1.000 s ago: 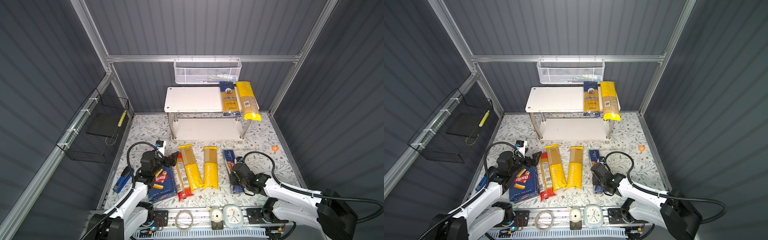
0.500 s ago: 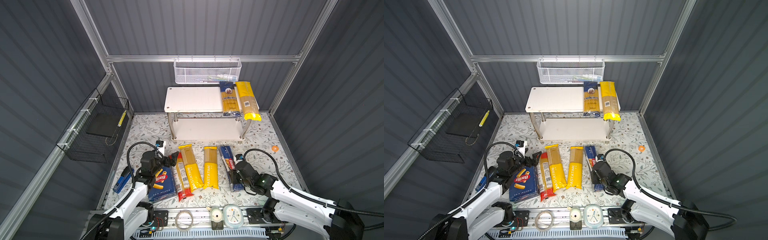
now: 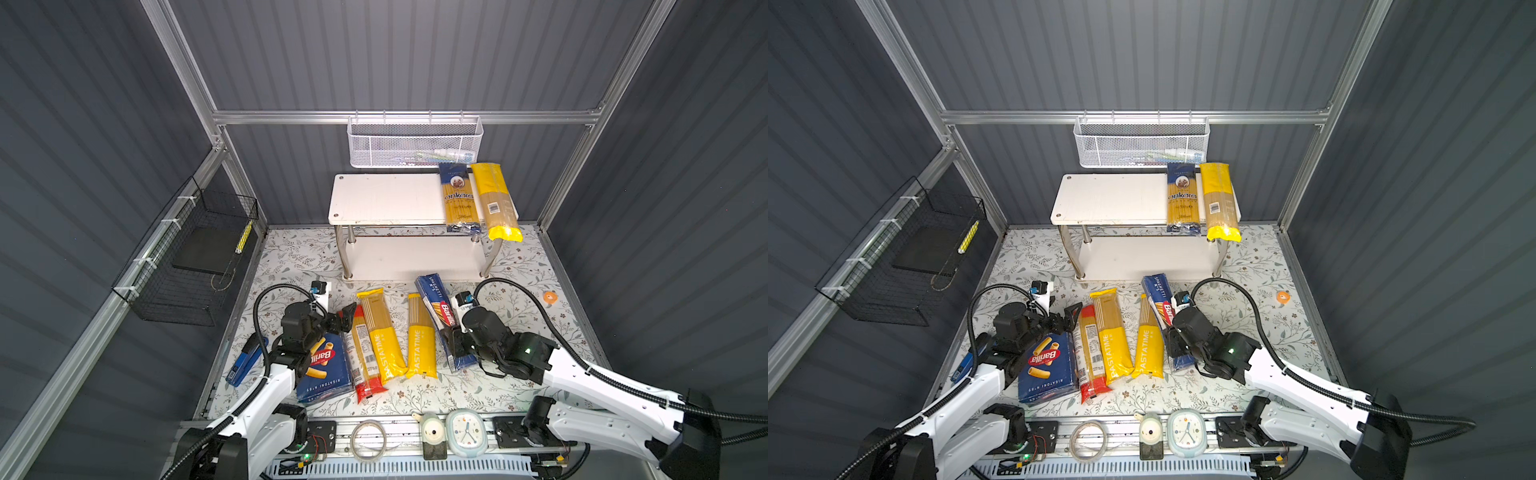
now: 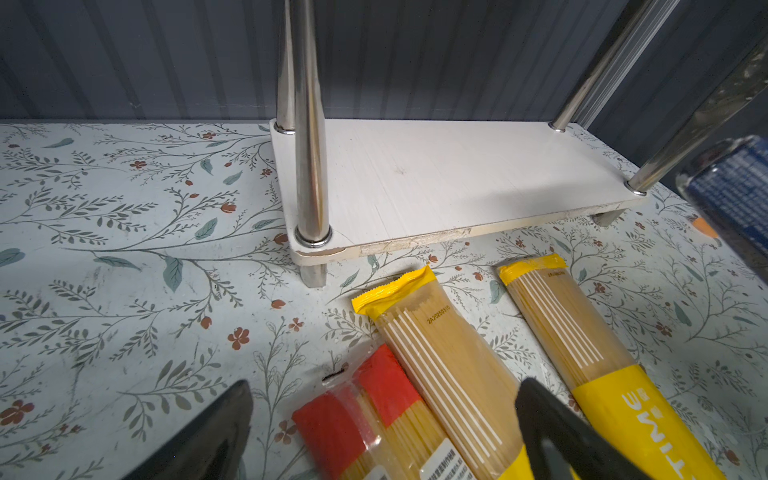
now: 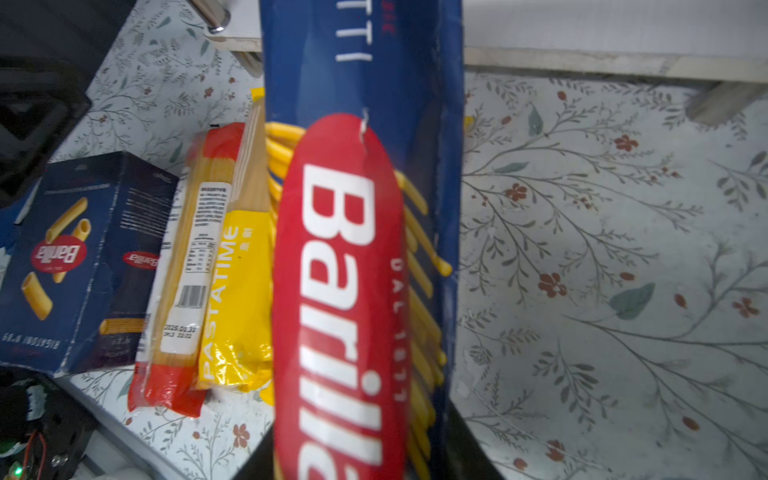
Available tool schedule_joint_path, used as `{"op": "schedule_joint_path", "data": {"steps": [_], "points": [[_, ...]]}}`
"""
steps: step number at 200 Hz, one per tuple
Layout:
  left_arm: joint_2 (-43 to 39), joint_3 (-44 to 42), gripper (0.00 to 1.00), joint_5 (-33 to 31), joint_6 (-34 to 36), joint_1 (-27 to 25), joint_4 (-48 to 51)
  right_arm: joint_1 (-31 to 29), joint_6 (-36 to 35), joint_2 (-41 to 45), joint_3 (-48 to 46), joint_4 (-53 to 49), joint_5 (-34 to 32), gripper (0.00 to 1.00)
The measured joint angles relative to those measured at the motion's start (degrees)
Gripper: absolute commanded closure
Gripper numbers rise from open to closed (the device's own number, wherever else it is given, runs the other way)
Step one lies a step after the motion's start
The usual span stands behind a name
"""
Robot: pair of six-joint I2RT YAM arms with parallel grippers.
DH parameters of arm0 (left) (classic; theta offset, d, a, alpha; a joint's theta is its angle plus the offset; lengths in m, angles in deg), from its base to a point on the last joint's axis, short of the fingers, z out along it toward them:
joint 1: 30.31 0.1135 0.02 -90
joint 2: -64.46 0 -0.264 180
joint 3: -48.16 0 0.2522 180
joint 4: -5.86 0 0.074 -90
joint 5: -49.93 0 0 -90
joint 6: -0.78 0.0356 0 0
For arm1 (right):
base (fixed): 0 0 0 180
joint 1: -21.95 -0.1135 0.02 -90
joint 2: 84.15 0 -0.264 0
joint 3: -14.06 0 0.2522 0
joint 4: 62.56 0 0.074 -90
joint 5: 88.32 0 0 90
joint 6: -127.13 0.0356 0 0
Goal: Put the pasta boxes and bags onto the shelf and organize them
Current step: 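Lift the Barilla spaghetti box upright with the right gripper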
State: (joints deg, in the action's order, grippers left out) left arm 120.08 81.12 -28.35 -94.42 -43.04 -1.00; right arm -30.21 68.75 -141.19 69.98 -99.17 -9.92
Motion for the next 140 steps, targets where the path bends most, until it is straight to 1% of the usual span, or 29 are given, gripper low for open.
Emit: {"op": "schedule_joint_path", "data": {"steps": [44,79,140], "points": [[0.0,0.0,0.0,0.0,0.0,0.0,0.02,-0.48,-2.05,-1.57,7.67,-1.99,-0.68,0.61],[0.0,0.0,0.0,-0.17,0.0,0.0,0.02,-0.5,-3.34,-4.9,14.03,-3.52,-0.76,0.61],[0.0,0.0,0.0,-0.22,-0.02,0.0,0.02,-1.51,-4.37,-7.69,21.55,-5.6,-0.42,0.62]]}}
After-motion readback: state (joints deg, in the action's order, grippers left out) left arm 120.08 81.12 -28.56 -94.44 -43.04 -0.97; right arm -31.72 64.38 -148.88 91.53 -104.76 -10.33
